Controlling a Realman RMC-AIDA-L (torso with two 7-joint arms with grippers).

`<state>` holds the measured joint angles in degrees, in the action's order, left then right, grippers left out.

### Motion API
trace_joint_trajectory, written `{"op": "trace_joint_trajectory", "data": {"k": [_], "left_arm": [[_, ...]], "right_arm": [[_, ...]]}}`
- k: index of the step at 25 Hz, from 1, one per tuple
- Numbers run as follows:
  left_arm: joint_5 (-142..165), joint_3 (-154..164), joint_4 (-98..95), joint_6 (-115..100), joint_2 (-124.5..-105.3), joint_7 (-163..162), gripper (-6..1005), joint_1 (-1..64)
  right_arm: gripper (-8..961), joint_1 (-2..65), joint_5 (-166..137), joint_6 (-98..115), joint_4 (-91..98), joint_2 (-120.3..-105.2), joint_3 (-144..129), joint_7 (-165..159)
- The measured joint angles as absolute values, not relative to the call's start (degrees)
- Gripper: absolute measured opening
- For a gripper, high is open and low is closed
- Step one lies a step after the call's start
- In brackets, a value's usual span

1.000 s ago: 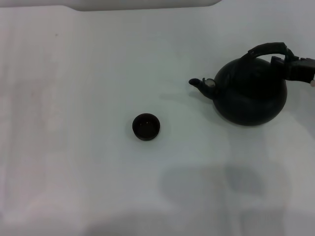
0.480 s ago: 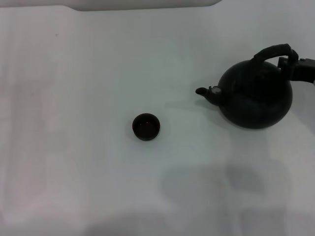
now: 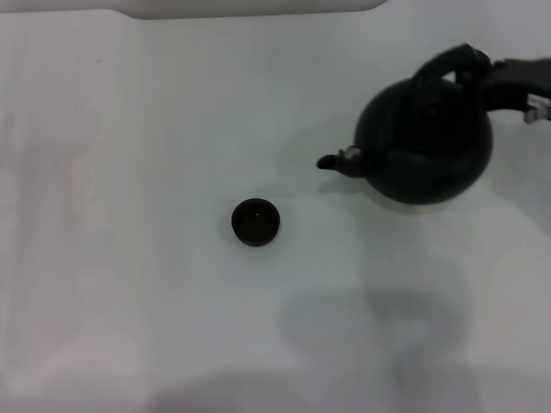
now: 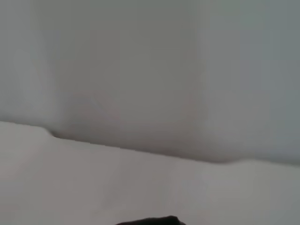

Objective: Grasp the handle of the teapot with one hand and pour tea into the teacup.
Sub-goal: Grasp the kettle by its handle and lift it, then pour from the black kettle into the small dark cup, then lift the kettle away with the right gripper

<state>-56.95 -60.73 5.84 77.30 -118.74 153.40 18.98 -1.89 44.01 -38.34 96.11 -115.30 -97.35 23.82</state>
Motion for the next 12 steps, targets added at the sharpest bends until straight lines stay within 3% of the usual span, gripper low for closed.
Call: {"op": "trace_joint_trajectory", "data": {"k": [12], "left_arm": [[-56.95, -60.73, 6.07, 77.45, -118.74, 153.29, 877, 18.90]], "right_arm": [[166, 5.69, 35.49, -39.21, 97.23, -115.56, -103.77, 22.82]]}}
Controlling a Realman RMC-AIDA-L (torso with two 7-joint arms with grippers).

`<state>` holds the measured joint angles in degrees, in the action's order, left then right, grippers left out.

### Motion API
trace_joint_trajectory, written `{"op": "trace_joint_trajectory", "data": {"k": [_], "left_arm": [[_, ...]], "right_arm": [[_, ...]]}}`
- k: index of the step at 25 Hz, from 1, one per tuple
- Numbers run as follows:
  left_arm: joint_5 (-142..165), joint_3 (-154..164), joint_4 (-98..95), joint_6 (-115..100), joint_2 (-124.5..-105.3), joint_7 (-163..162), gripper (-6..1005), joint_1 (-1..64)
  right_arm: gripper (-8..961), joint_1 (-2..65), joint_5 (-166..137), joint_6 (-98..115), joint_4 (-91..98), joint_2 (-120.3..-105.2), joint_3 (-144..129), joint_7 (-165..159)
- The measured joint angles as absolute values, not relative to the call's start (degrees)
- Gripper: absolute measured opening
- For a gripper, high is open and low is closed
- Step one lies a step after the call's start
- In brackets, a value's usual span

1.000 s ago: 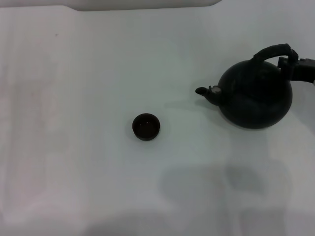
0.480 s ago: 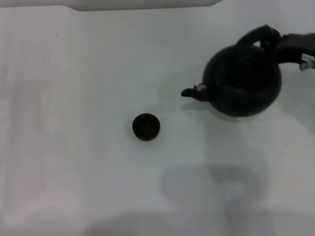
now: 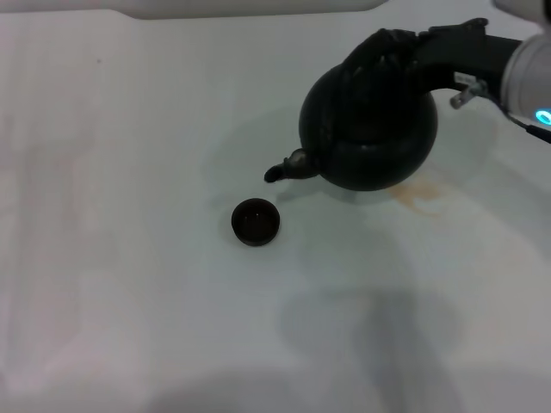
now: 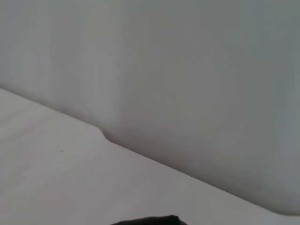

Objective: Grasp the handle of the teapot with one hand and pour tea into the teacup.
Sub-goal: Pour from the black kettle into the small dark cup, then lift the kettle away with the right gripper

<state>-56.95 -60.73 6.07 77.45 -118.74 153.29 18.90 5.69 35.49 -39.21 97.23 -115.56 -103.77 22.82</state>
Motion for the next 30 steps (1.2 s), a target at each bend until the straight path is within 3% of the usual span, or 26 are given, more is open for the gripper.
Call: {"op": "trace_joint_trajectory", "data": {"k": [30], "left_arm": [[-56.66, -60.60, 6.33, 78.14, -118.92, 153.28, 876, 18.89]], "right_arm": [[137, 5.89, -5.56, -37.62, 101.47, -115.76, -122.71, -0.24]]}}
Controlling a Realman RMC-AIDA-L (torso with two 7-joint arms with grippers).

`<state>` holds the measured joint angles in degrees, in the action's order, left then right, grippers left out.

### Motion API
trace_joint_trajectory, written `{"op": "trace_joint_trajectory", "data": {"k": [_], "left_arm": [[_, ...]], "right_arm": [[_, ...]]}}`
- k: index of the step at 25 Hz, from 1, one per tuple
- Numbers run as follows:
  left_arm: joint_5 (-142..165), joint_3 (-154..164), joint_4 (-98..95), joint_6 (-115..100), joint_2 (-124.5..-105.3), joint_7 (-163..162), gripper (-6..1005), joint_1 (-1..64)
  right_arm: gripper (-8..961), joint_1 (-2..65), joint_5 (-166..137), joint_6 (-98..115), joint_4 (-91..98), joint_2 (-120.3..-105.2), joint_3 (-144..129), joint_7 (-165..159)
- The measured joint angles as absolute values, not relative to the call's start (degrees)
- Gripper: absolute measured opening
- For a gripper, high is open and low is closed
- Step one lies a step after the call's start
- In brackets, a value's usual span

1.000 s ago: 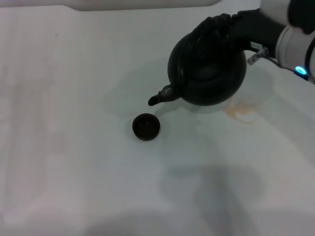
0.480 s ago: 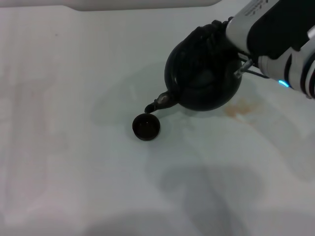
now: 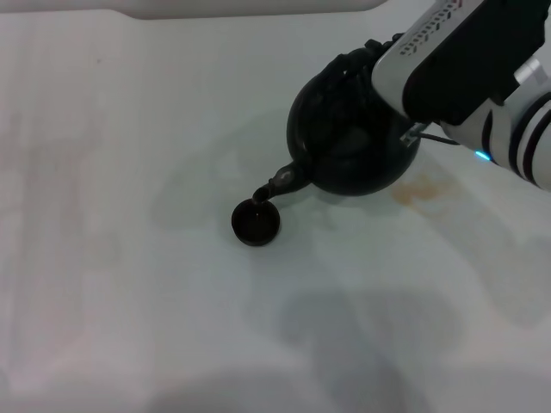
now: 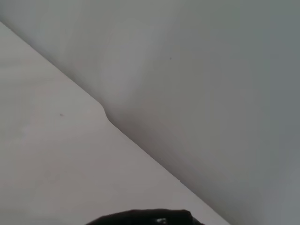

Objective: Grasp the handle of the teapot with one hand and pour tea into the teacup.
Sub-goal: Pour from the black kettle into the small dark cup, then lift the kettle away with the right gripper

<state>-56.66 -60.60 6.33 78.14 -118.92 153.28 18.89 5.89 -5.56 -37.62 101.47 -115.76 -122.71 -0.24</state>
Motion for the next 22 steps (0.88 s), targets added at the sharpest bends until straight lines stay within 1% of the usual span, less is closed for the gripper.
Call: {"op": "trace_joint_trajectory", "data": {"k": [13, 22], "left_arm": [[-56.76, -60.74, 6.42, 78.14, -118.83, 153.28, 877, 19.37], [-56.85, -60.73, 6.32, 78.07, -118.73, 153.28, 877, 19.42]], "right_arm": [[129, 8.55, -20.52, -42.42, 101.73, -115.93, -128.90, -9.62], [125, 8.75, -25.12, -43.18, 101.73, -115.93, -131.08, -11.37]]}}
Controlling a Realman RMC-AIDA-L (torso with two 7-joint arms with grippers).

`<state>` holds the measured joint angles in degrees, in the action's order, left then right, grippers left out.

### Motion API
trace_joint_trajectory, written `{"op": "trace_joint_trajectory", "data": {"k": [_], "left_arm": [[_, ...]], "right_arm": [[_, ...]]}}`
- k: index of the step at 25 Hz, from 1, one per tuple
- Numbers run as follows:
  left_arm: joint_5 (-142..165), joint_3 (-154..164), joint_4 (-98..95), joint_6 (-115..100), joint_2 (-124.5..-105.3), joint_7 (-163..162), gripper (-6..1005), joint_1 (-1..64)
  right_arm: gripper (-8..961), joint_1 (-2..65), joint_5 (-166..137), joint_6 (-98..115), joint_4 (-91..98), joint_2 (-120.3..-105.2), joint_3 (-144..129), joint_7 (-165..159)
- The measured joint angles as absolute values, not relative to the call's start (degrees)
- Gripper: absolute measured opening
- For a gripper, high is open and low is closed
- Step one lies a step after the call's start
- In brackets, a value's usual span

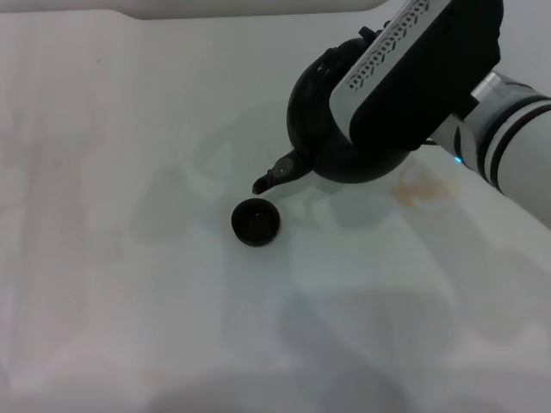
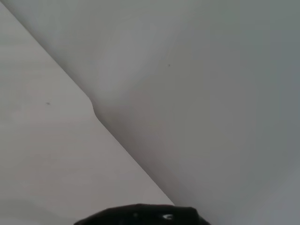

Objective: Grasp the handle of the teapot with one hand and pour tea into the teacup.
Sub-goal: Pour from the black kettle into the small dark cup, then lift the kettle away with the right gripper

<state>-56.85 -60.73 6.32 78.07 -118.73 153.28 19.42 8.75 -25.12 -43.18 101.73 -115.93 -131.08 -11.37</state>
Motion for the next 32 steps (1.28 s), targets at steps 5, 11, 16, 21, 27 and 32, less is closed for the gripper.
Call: {"op": "trace_joint_trajectory", "data": {"k": [5, 11, 16, 21, 27, 32], "left_arm": [[-56.87, -60.73, 6.32, 78.05, -118.74, 153.32, 877, 19.43], [-56.92, -60.73, 6.33, 77.67, -118.70, 153.34, 877, 19.49], [-56.96, -60.73, 6.33, 77.66, -118.67, 153.33, 877, 19.51], [-56.96, -60.73, 6.33, 77.68, -118.65, 153.31, 876, 19.52], [-56.95, -60.73, 6.33, 77.77, -118.65, 153.29, 876, 19.50], [-56.95, -60.73, 6.33, 77.85, -118.65, 153.28, 876, 19.43]], "right_arm": [[123, 8.66, -26.58, -43.51, 101.83, -115.93, -132.06, -11.44], [121, 8.31, -28.50, -43.60, 102.27, -115.93, -133.27, -11.75], [122, 8.26, -30.98, -44.08, 102.30, -115.93, -134.67, -12.72], [119, 8.26, -31.72, -44.45, 102.85, -115.91, -135.28, -13.13], [118, 8.26, -32.61, -45.00, 103.14, -115.84, -135.70, -13.21], [117, 8.26, -33.63, -45.38, 103.14, -115.84, -136.12, -13.54]]}}
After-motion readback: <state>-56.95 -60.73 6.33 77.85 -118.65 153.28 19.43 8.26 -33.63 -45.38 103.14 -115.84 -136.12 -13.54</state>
